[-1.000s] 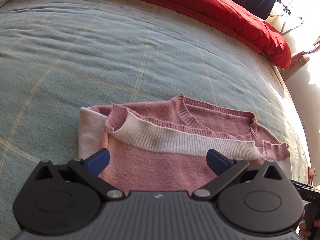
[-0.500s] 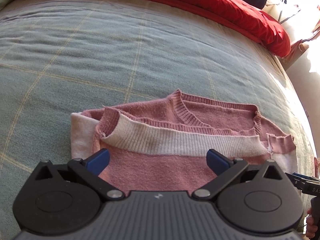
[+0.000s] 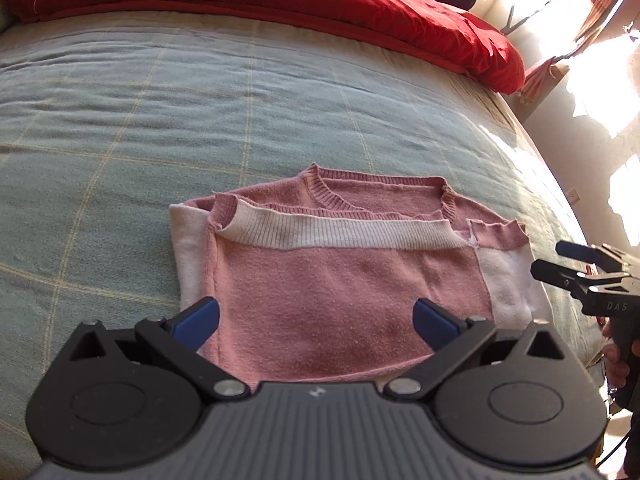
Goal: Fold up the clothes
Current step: 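Close the right gripper on the white edge of the folded sweater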
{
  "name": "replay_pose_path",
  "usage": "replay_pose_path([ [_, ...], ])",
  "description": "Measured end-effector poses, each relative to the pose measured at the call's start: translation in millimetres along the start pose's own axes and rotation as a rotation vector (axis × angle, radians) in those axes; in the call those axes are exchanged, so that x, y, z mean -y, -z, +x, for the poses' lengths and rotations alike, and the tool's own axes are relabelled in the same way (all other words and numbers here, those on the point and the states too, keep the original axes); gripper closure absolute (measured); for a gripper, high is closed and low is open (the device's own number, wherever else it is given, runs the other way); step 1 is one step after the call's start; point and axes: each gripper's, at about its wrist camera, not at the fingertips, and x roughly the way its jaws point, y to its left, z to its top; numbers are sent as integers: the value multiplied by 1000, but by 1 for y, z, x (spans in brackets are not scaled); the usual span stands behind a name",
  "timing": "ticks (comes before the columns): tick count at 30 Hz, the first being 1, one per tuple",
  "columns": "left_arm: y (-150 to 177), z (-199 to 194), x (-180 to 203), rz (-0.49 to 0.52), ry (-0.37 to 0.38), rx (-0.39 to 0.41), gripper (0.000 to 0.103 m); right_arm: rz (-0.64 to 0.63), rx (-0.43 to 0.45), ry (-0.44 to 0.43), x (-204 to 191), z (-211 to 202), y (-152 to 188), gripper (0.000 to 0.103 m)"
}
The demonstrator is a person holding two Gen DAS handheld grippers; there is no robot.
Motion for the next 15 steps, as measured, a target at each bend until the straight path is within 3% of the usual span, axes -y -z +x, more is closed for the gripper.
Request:
replay_pose_path([
  [3,-2,-22,-12,46,-23,22,2,-192,21,-94,-48,-2,-13,12],
  [6,2,-37,-32,26,13,27,4,-380,-16,-190,-105,8,-10,24],
  [9,14,-36,-54,-50,38,0,12,-556,-67,-266,-162,21,4,37],
  [15,44,-23,-94,-249,113,-75,13,-821,-156,-317,-253,44,48,47],
])
